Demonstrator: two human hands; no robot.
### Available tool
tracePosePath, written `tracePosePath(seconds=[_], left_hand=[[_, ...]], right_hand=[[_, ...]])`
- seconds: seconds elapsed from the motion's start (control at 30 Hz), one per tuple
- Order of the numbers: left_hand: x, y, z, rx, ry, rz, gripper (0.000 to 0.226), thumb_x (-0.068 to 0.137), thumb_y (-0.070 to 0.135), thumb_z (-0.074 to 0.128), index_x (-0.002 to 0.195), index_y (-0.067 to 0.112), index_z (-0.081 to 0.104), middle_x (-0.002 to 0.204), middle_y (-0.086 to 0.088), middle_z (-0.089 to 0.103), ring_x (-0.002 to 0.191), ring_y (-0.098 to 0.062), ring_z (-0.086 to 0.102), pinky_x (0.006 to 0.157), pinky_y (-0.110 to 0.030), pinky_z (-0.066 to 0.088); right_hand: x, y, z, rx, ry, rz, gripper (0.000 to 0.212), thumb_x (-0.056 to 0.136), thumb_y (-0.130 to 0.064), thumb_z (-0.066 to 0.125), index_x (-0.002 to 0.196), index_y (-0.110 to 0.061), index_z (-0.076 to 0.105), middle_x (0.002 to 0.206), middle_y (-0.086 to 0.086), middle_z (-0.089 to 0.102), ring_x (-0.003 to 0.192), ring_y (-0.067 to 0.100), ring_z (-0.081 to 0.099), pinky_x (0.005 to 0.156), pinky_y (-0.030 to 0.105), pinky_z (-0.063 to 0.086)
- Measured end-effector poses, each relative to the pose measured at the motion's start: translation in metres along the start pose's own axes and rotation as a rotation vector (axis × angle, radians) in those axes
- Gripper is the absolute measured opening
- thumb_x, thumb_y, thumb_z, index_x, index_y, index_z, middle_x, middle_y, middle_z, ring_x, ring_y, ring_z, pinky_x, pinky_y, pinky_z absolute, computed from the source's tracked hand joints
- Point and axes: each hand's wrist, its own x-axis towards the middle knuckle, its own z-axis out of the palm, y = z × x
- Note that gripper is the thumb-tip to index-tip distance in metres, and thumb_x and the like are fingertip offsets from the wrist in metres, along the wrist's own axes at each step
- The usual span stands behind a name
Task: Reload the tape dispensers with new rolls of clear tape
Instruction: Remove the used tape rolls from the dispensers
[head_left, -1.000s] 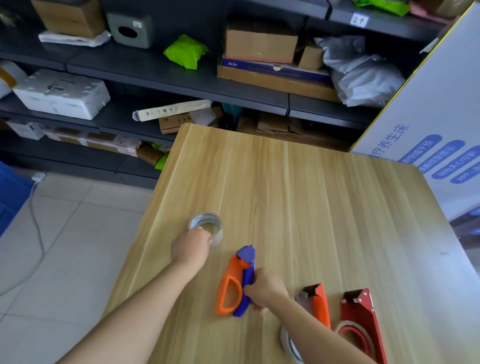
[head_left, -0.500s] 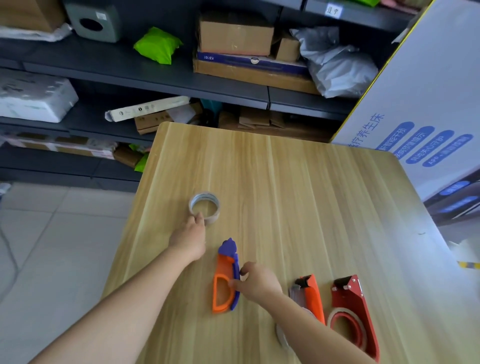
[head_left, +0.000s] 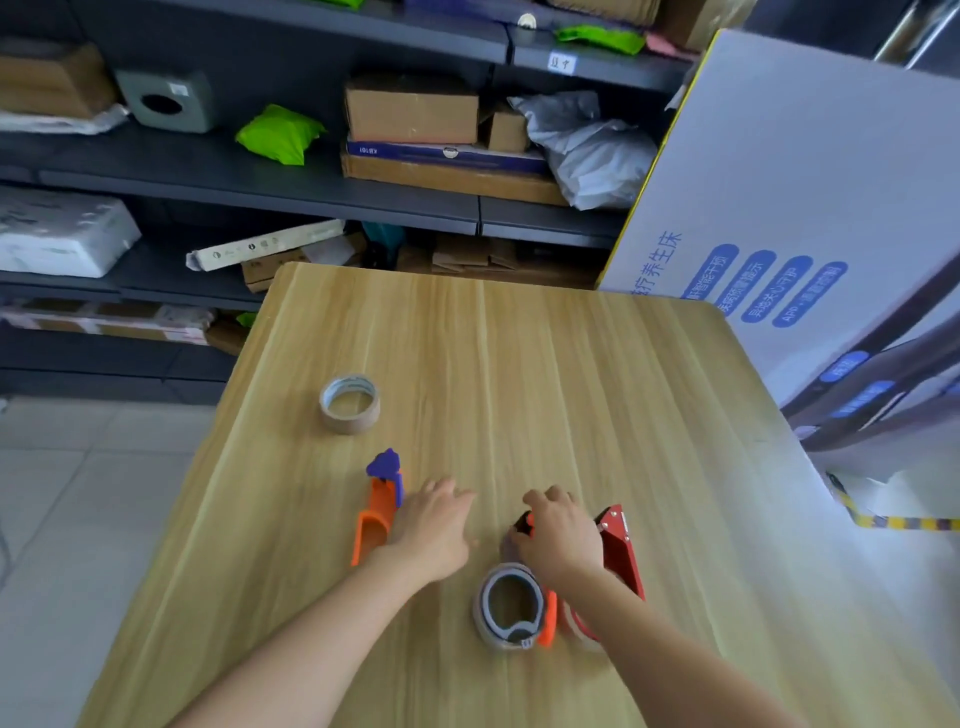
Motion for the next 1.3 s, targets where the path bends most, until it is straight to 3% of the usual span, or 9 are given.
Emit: tracePosePath(seconds=[0.2, 0.33, 0.47, 0.63, 0.8, 0.9, 1.03, 1.2, 1.3], left_hand=[[-0.029, 0.056, 0.044, -0.087, -0.152, -0.080, 0.078, 0.068, 0.064, 0.068, 0.131, 0.023, 0.046, 0.131, -0.002, 0.047, 0.128, -0.023, 0.043, 0.096, -0.037, 0.043], [-0.038, 0.078, 0.077, -0.060, -0.161, -0.181, 0.116, 0.059, 0.061, 0.077, 0.151, 0.024, 0.016, 0.143, -0.003, 0.035, 0.133, -0.024, 0.038, 0.098, -0.039, 0.045], [-0.039, 0.089, 0.094, -0.127, -0.009, -0.228, 0.099, 0.069, 0.055, 0.071, 0.149, 0.021, 0.022, 0.133, -0.005, 0.041, 0.123, -0.025, 0.046, 0.092, -0.037, 0.048], [-0.044, 0.079, 0.081, -0.532, 0.006, -0.249, 0.112, 0.050, 0.065, 0.063, 0.149, 0.025, 0.028, 0.134, 0.001, 0.044, 0.125, -0.017, 0.049, 0.093, -0.026, 0.043], [-0.049, 0.067, 0.053, -0.891, 0.186, -0.236, 0.056, 0.065, 0.026, 0.085, 0.110, 0.023, 0.050, 0.104, 0.009, 0.060, 0.089, -0.007, 0.059, 0.078, -0.020, 0.048], [-0.048, 0.057, 0.037, -0.905, 0.170, -0.210, 0.038, 0.066, 0.027, 0.085, 0.091, 0.021, 0.057, 0.093, 0.008, 0.061, 0.079, -0.008, 0.058, 0.067, -0.021, 0.046], [-0.044, 0.050, 0.028, -0.892, 0.177, -0.170, 0.028, 0.068, 0.024, 0.085, 0.077, 0.021, 0.059, 0.102, 0.007, 0.056, 0.090, -0.010, 0.057, 0.074, -0.020, 0.043], [-0.039, 0.049, 0.018, -0.846, 0.161, -0.134, 0.027, 0.068, 0.018, 0.085, 0.071, 0.020, 0.058, 0.116, 0.008, 0.052, 0.100, -0.006, 0.055, 0.084, -0.022, 0.041], [-0.038, 0.047, 0.011, -0.842, 0.164, -0.127, 0.028, 0.069, 0.018, 0.085, 0.069, 0.020, 0.057, 0.116, 0.008, 0.050, 0.100, -0.004, 0.054, 0.081, -0.020, 0.040]], right_hand=[[-0.025, 0.048, 0.014, -0.024, -0.103, -0.045, 0.036, 0.091, -0.037, 0.052, 0.118, -0.013, 0.052, 0.122, 0.009, 0.061, 0.120, 0.029, 0.050, 0.093, 0.035, 0.043], [-0.039, 0.066, 0.022, -0.034, -0.173, -0.106, 0.031, 0.090, -0.028, 0.053, 0.118, -0.015, 0.054, 0.116, 0.010, 0.064, 0.116, 0.030, 0.052, 0.090, 0.037, 0.042], [-0.047, 0.072, 0.029, 0.020, -0.182, -0.160, 0.032, 0.086, -0.024, 0.057, 0.117, -0.017, 0.056, 0.111, 0.008, 0.067, 0.109, 0.029, 0.057, 0.083, 0.035, 0.043], [-0.051, 0.075, 0.027, 0.431, -0.175, -0.085, 0.042, 0.089, -0.023, 0.057, 0.130, -0.026, 0.052, 0.109, 0.001, 0.069, 0.099, 0.022, 0.065, 0.074, 0.029, 0.049], [-0.049, 0.071, 0.025, 0.730, -0.142, -0.163, 0.026, 0.096, -0.025, 0.056, 0.119, -0.030, 0.067, 0.119, -0.002, 0.061, 0.101, 0.011, 0.061, 0.092, 0.030, 0.050], [-0.048, 0.067, 0.012, 0.925, -0.256, -0.144, 0.017, 0.094, -0.031, 0.061, 0.107, -0.029, 0.071, 0.118, 0.006, 0.061, 0.092, 0.010, 0.063, 0.082, 0.028, 0.056], [-0.040, 0.061, -0.004, 1.000, -0.346, -0.147, 0.012, 0.091, -0.026, 0.067, 0.101, -0.019, 0.069, 0.090, 0.003, 0.065, 0.072, 0.008, 0.059, 0.068, 0.021, 0.050], [-0.033, 0.053, -0.008, 1.172, -0.434, -0.023, 0.011, 0.084, -0.013, 0.074, 0.088, -0.012, 0.064, 0.102, 0.016, 0.064, 0.082, 0.022, 0.065, 0.084, 0.047, 0.059], [-0.037, 0.049, -0.015, 1.185, -0.365, -0.046, 0.022, 0.082, -0.012, 0.076, 0.098, -0.010, 0.062, 0.101, 0.011, 0.063, 0.078, 0.021, 0.065, 0.080, 0.042, 0.059]])
